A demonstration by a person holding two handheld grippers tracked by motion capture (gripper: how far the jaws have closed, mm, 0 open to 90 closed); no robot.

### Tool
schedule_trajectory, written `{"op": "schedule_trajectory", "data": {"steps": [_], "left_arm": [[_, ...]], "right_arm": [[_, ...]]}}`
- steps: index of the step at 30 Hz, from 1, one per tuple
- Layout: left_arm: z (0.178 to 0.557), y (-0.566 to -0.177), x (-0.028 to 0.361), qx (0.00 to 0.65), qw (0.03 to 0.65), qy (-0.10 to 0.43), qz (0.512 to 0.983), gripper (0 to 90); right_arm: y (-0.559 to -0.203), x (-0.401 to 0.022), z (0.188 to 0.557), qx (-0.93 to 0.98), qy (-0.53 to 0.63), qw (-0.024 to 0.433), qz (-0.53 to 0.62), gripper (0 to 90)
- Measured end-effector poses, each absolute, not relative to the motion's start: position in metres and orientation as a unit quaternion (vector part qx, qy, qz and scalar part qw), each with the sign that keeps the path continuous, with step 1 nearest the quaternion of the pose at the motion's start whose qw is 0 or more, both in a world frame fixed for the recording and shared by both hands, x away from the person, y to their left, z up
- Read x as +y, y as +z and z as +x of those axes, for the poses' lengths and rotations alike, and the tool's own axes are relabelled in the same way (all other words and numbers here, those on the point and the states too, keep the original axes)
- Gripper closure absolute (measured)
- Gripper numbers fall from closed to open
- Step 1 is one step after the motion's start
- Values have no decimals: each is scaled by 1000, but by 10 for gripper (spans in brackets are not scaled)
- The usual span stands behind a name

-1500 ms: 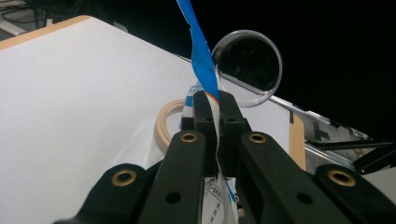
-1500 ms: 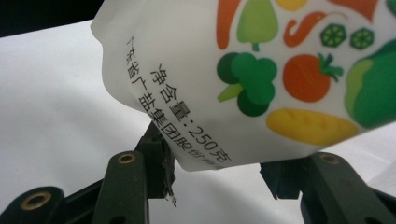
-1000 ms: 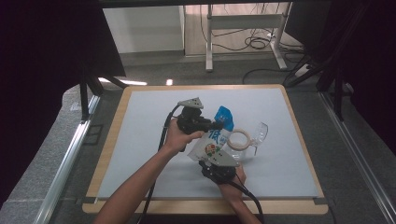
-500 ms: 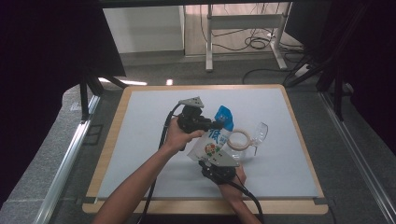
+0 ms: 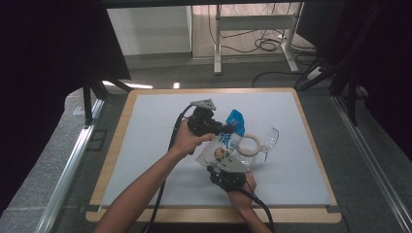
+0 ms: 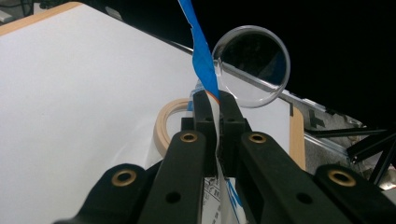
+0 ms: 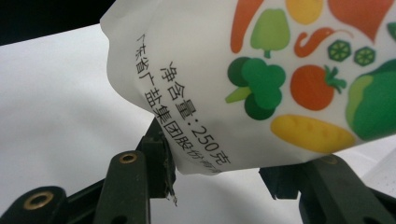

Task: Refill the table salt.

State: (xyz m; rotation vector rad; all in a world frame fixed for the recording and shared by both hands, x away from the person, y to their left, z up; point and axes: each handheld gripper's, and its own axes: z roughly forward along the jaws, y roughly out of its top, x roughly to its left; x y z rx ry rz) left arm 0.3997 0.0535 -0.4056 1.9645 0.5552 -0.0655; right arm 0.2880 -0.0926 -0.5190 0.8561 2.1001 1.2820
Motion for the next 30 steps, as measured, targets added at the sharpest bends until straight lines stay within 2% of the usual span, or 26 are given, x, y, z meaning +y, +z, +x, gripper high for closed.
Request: {"op": "schedule_trajectory", "data": {"steps": [30], "left_arm": [[406, -404, 44, 225, 501, -32, 835, 899]], "right_arm": [[-514, -88, 284, 778, 467, 274, 317, 528]]}}
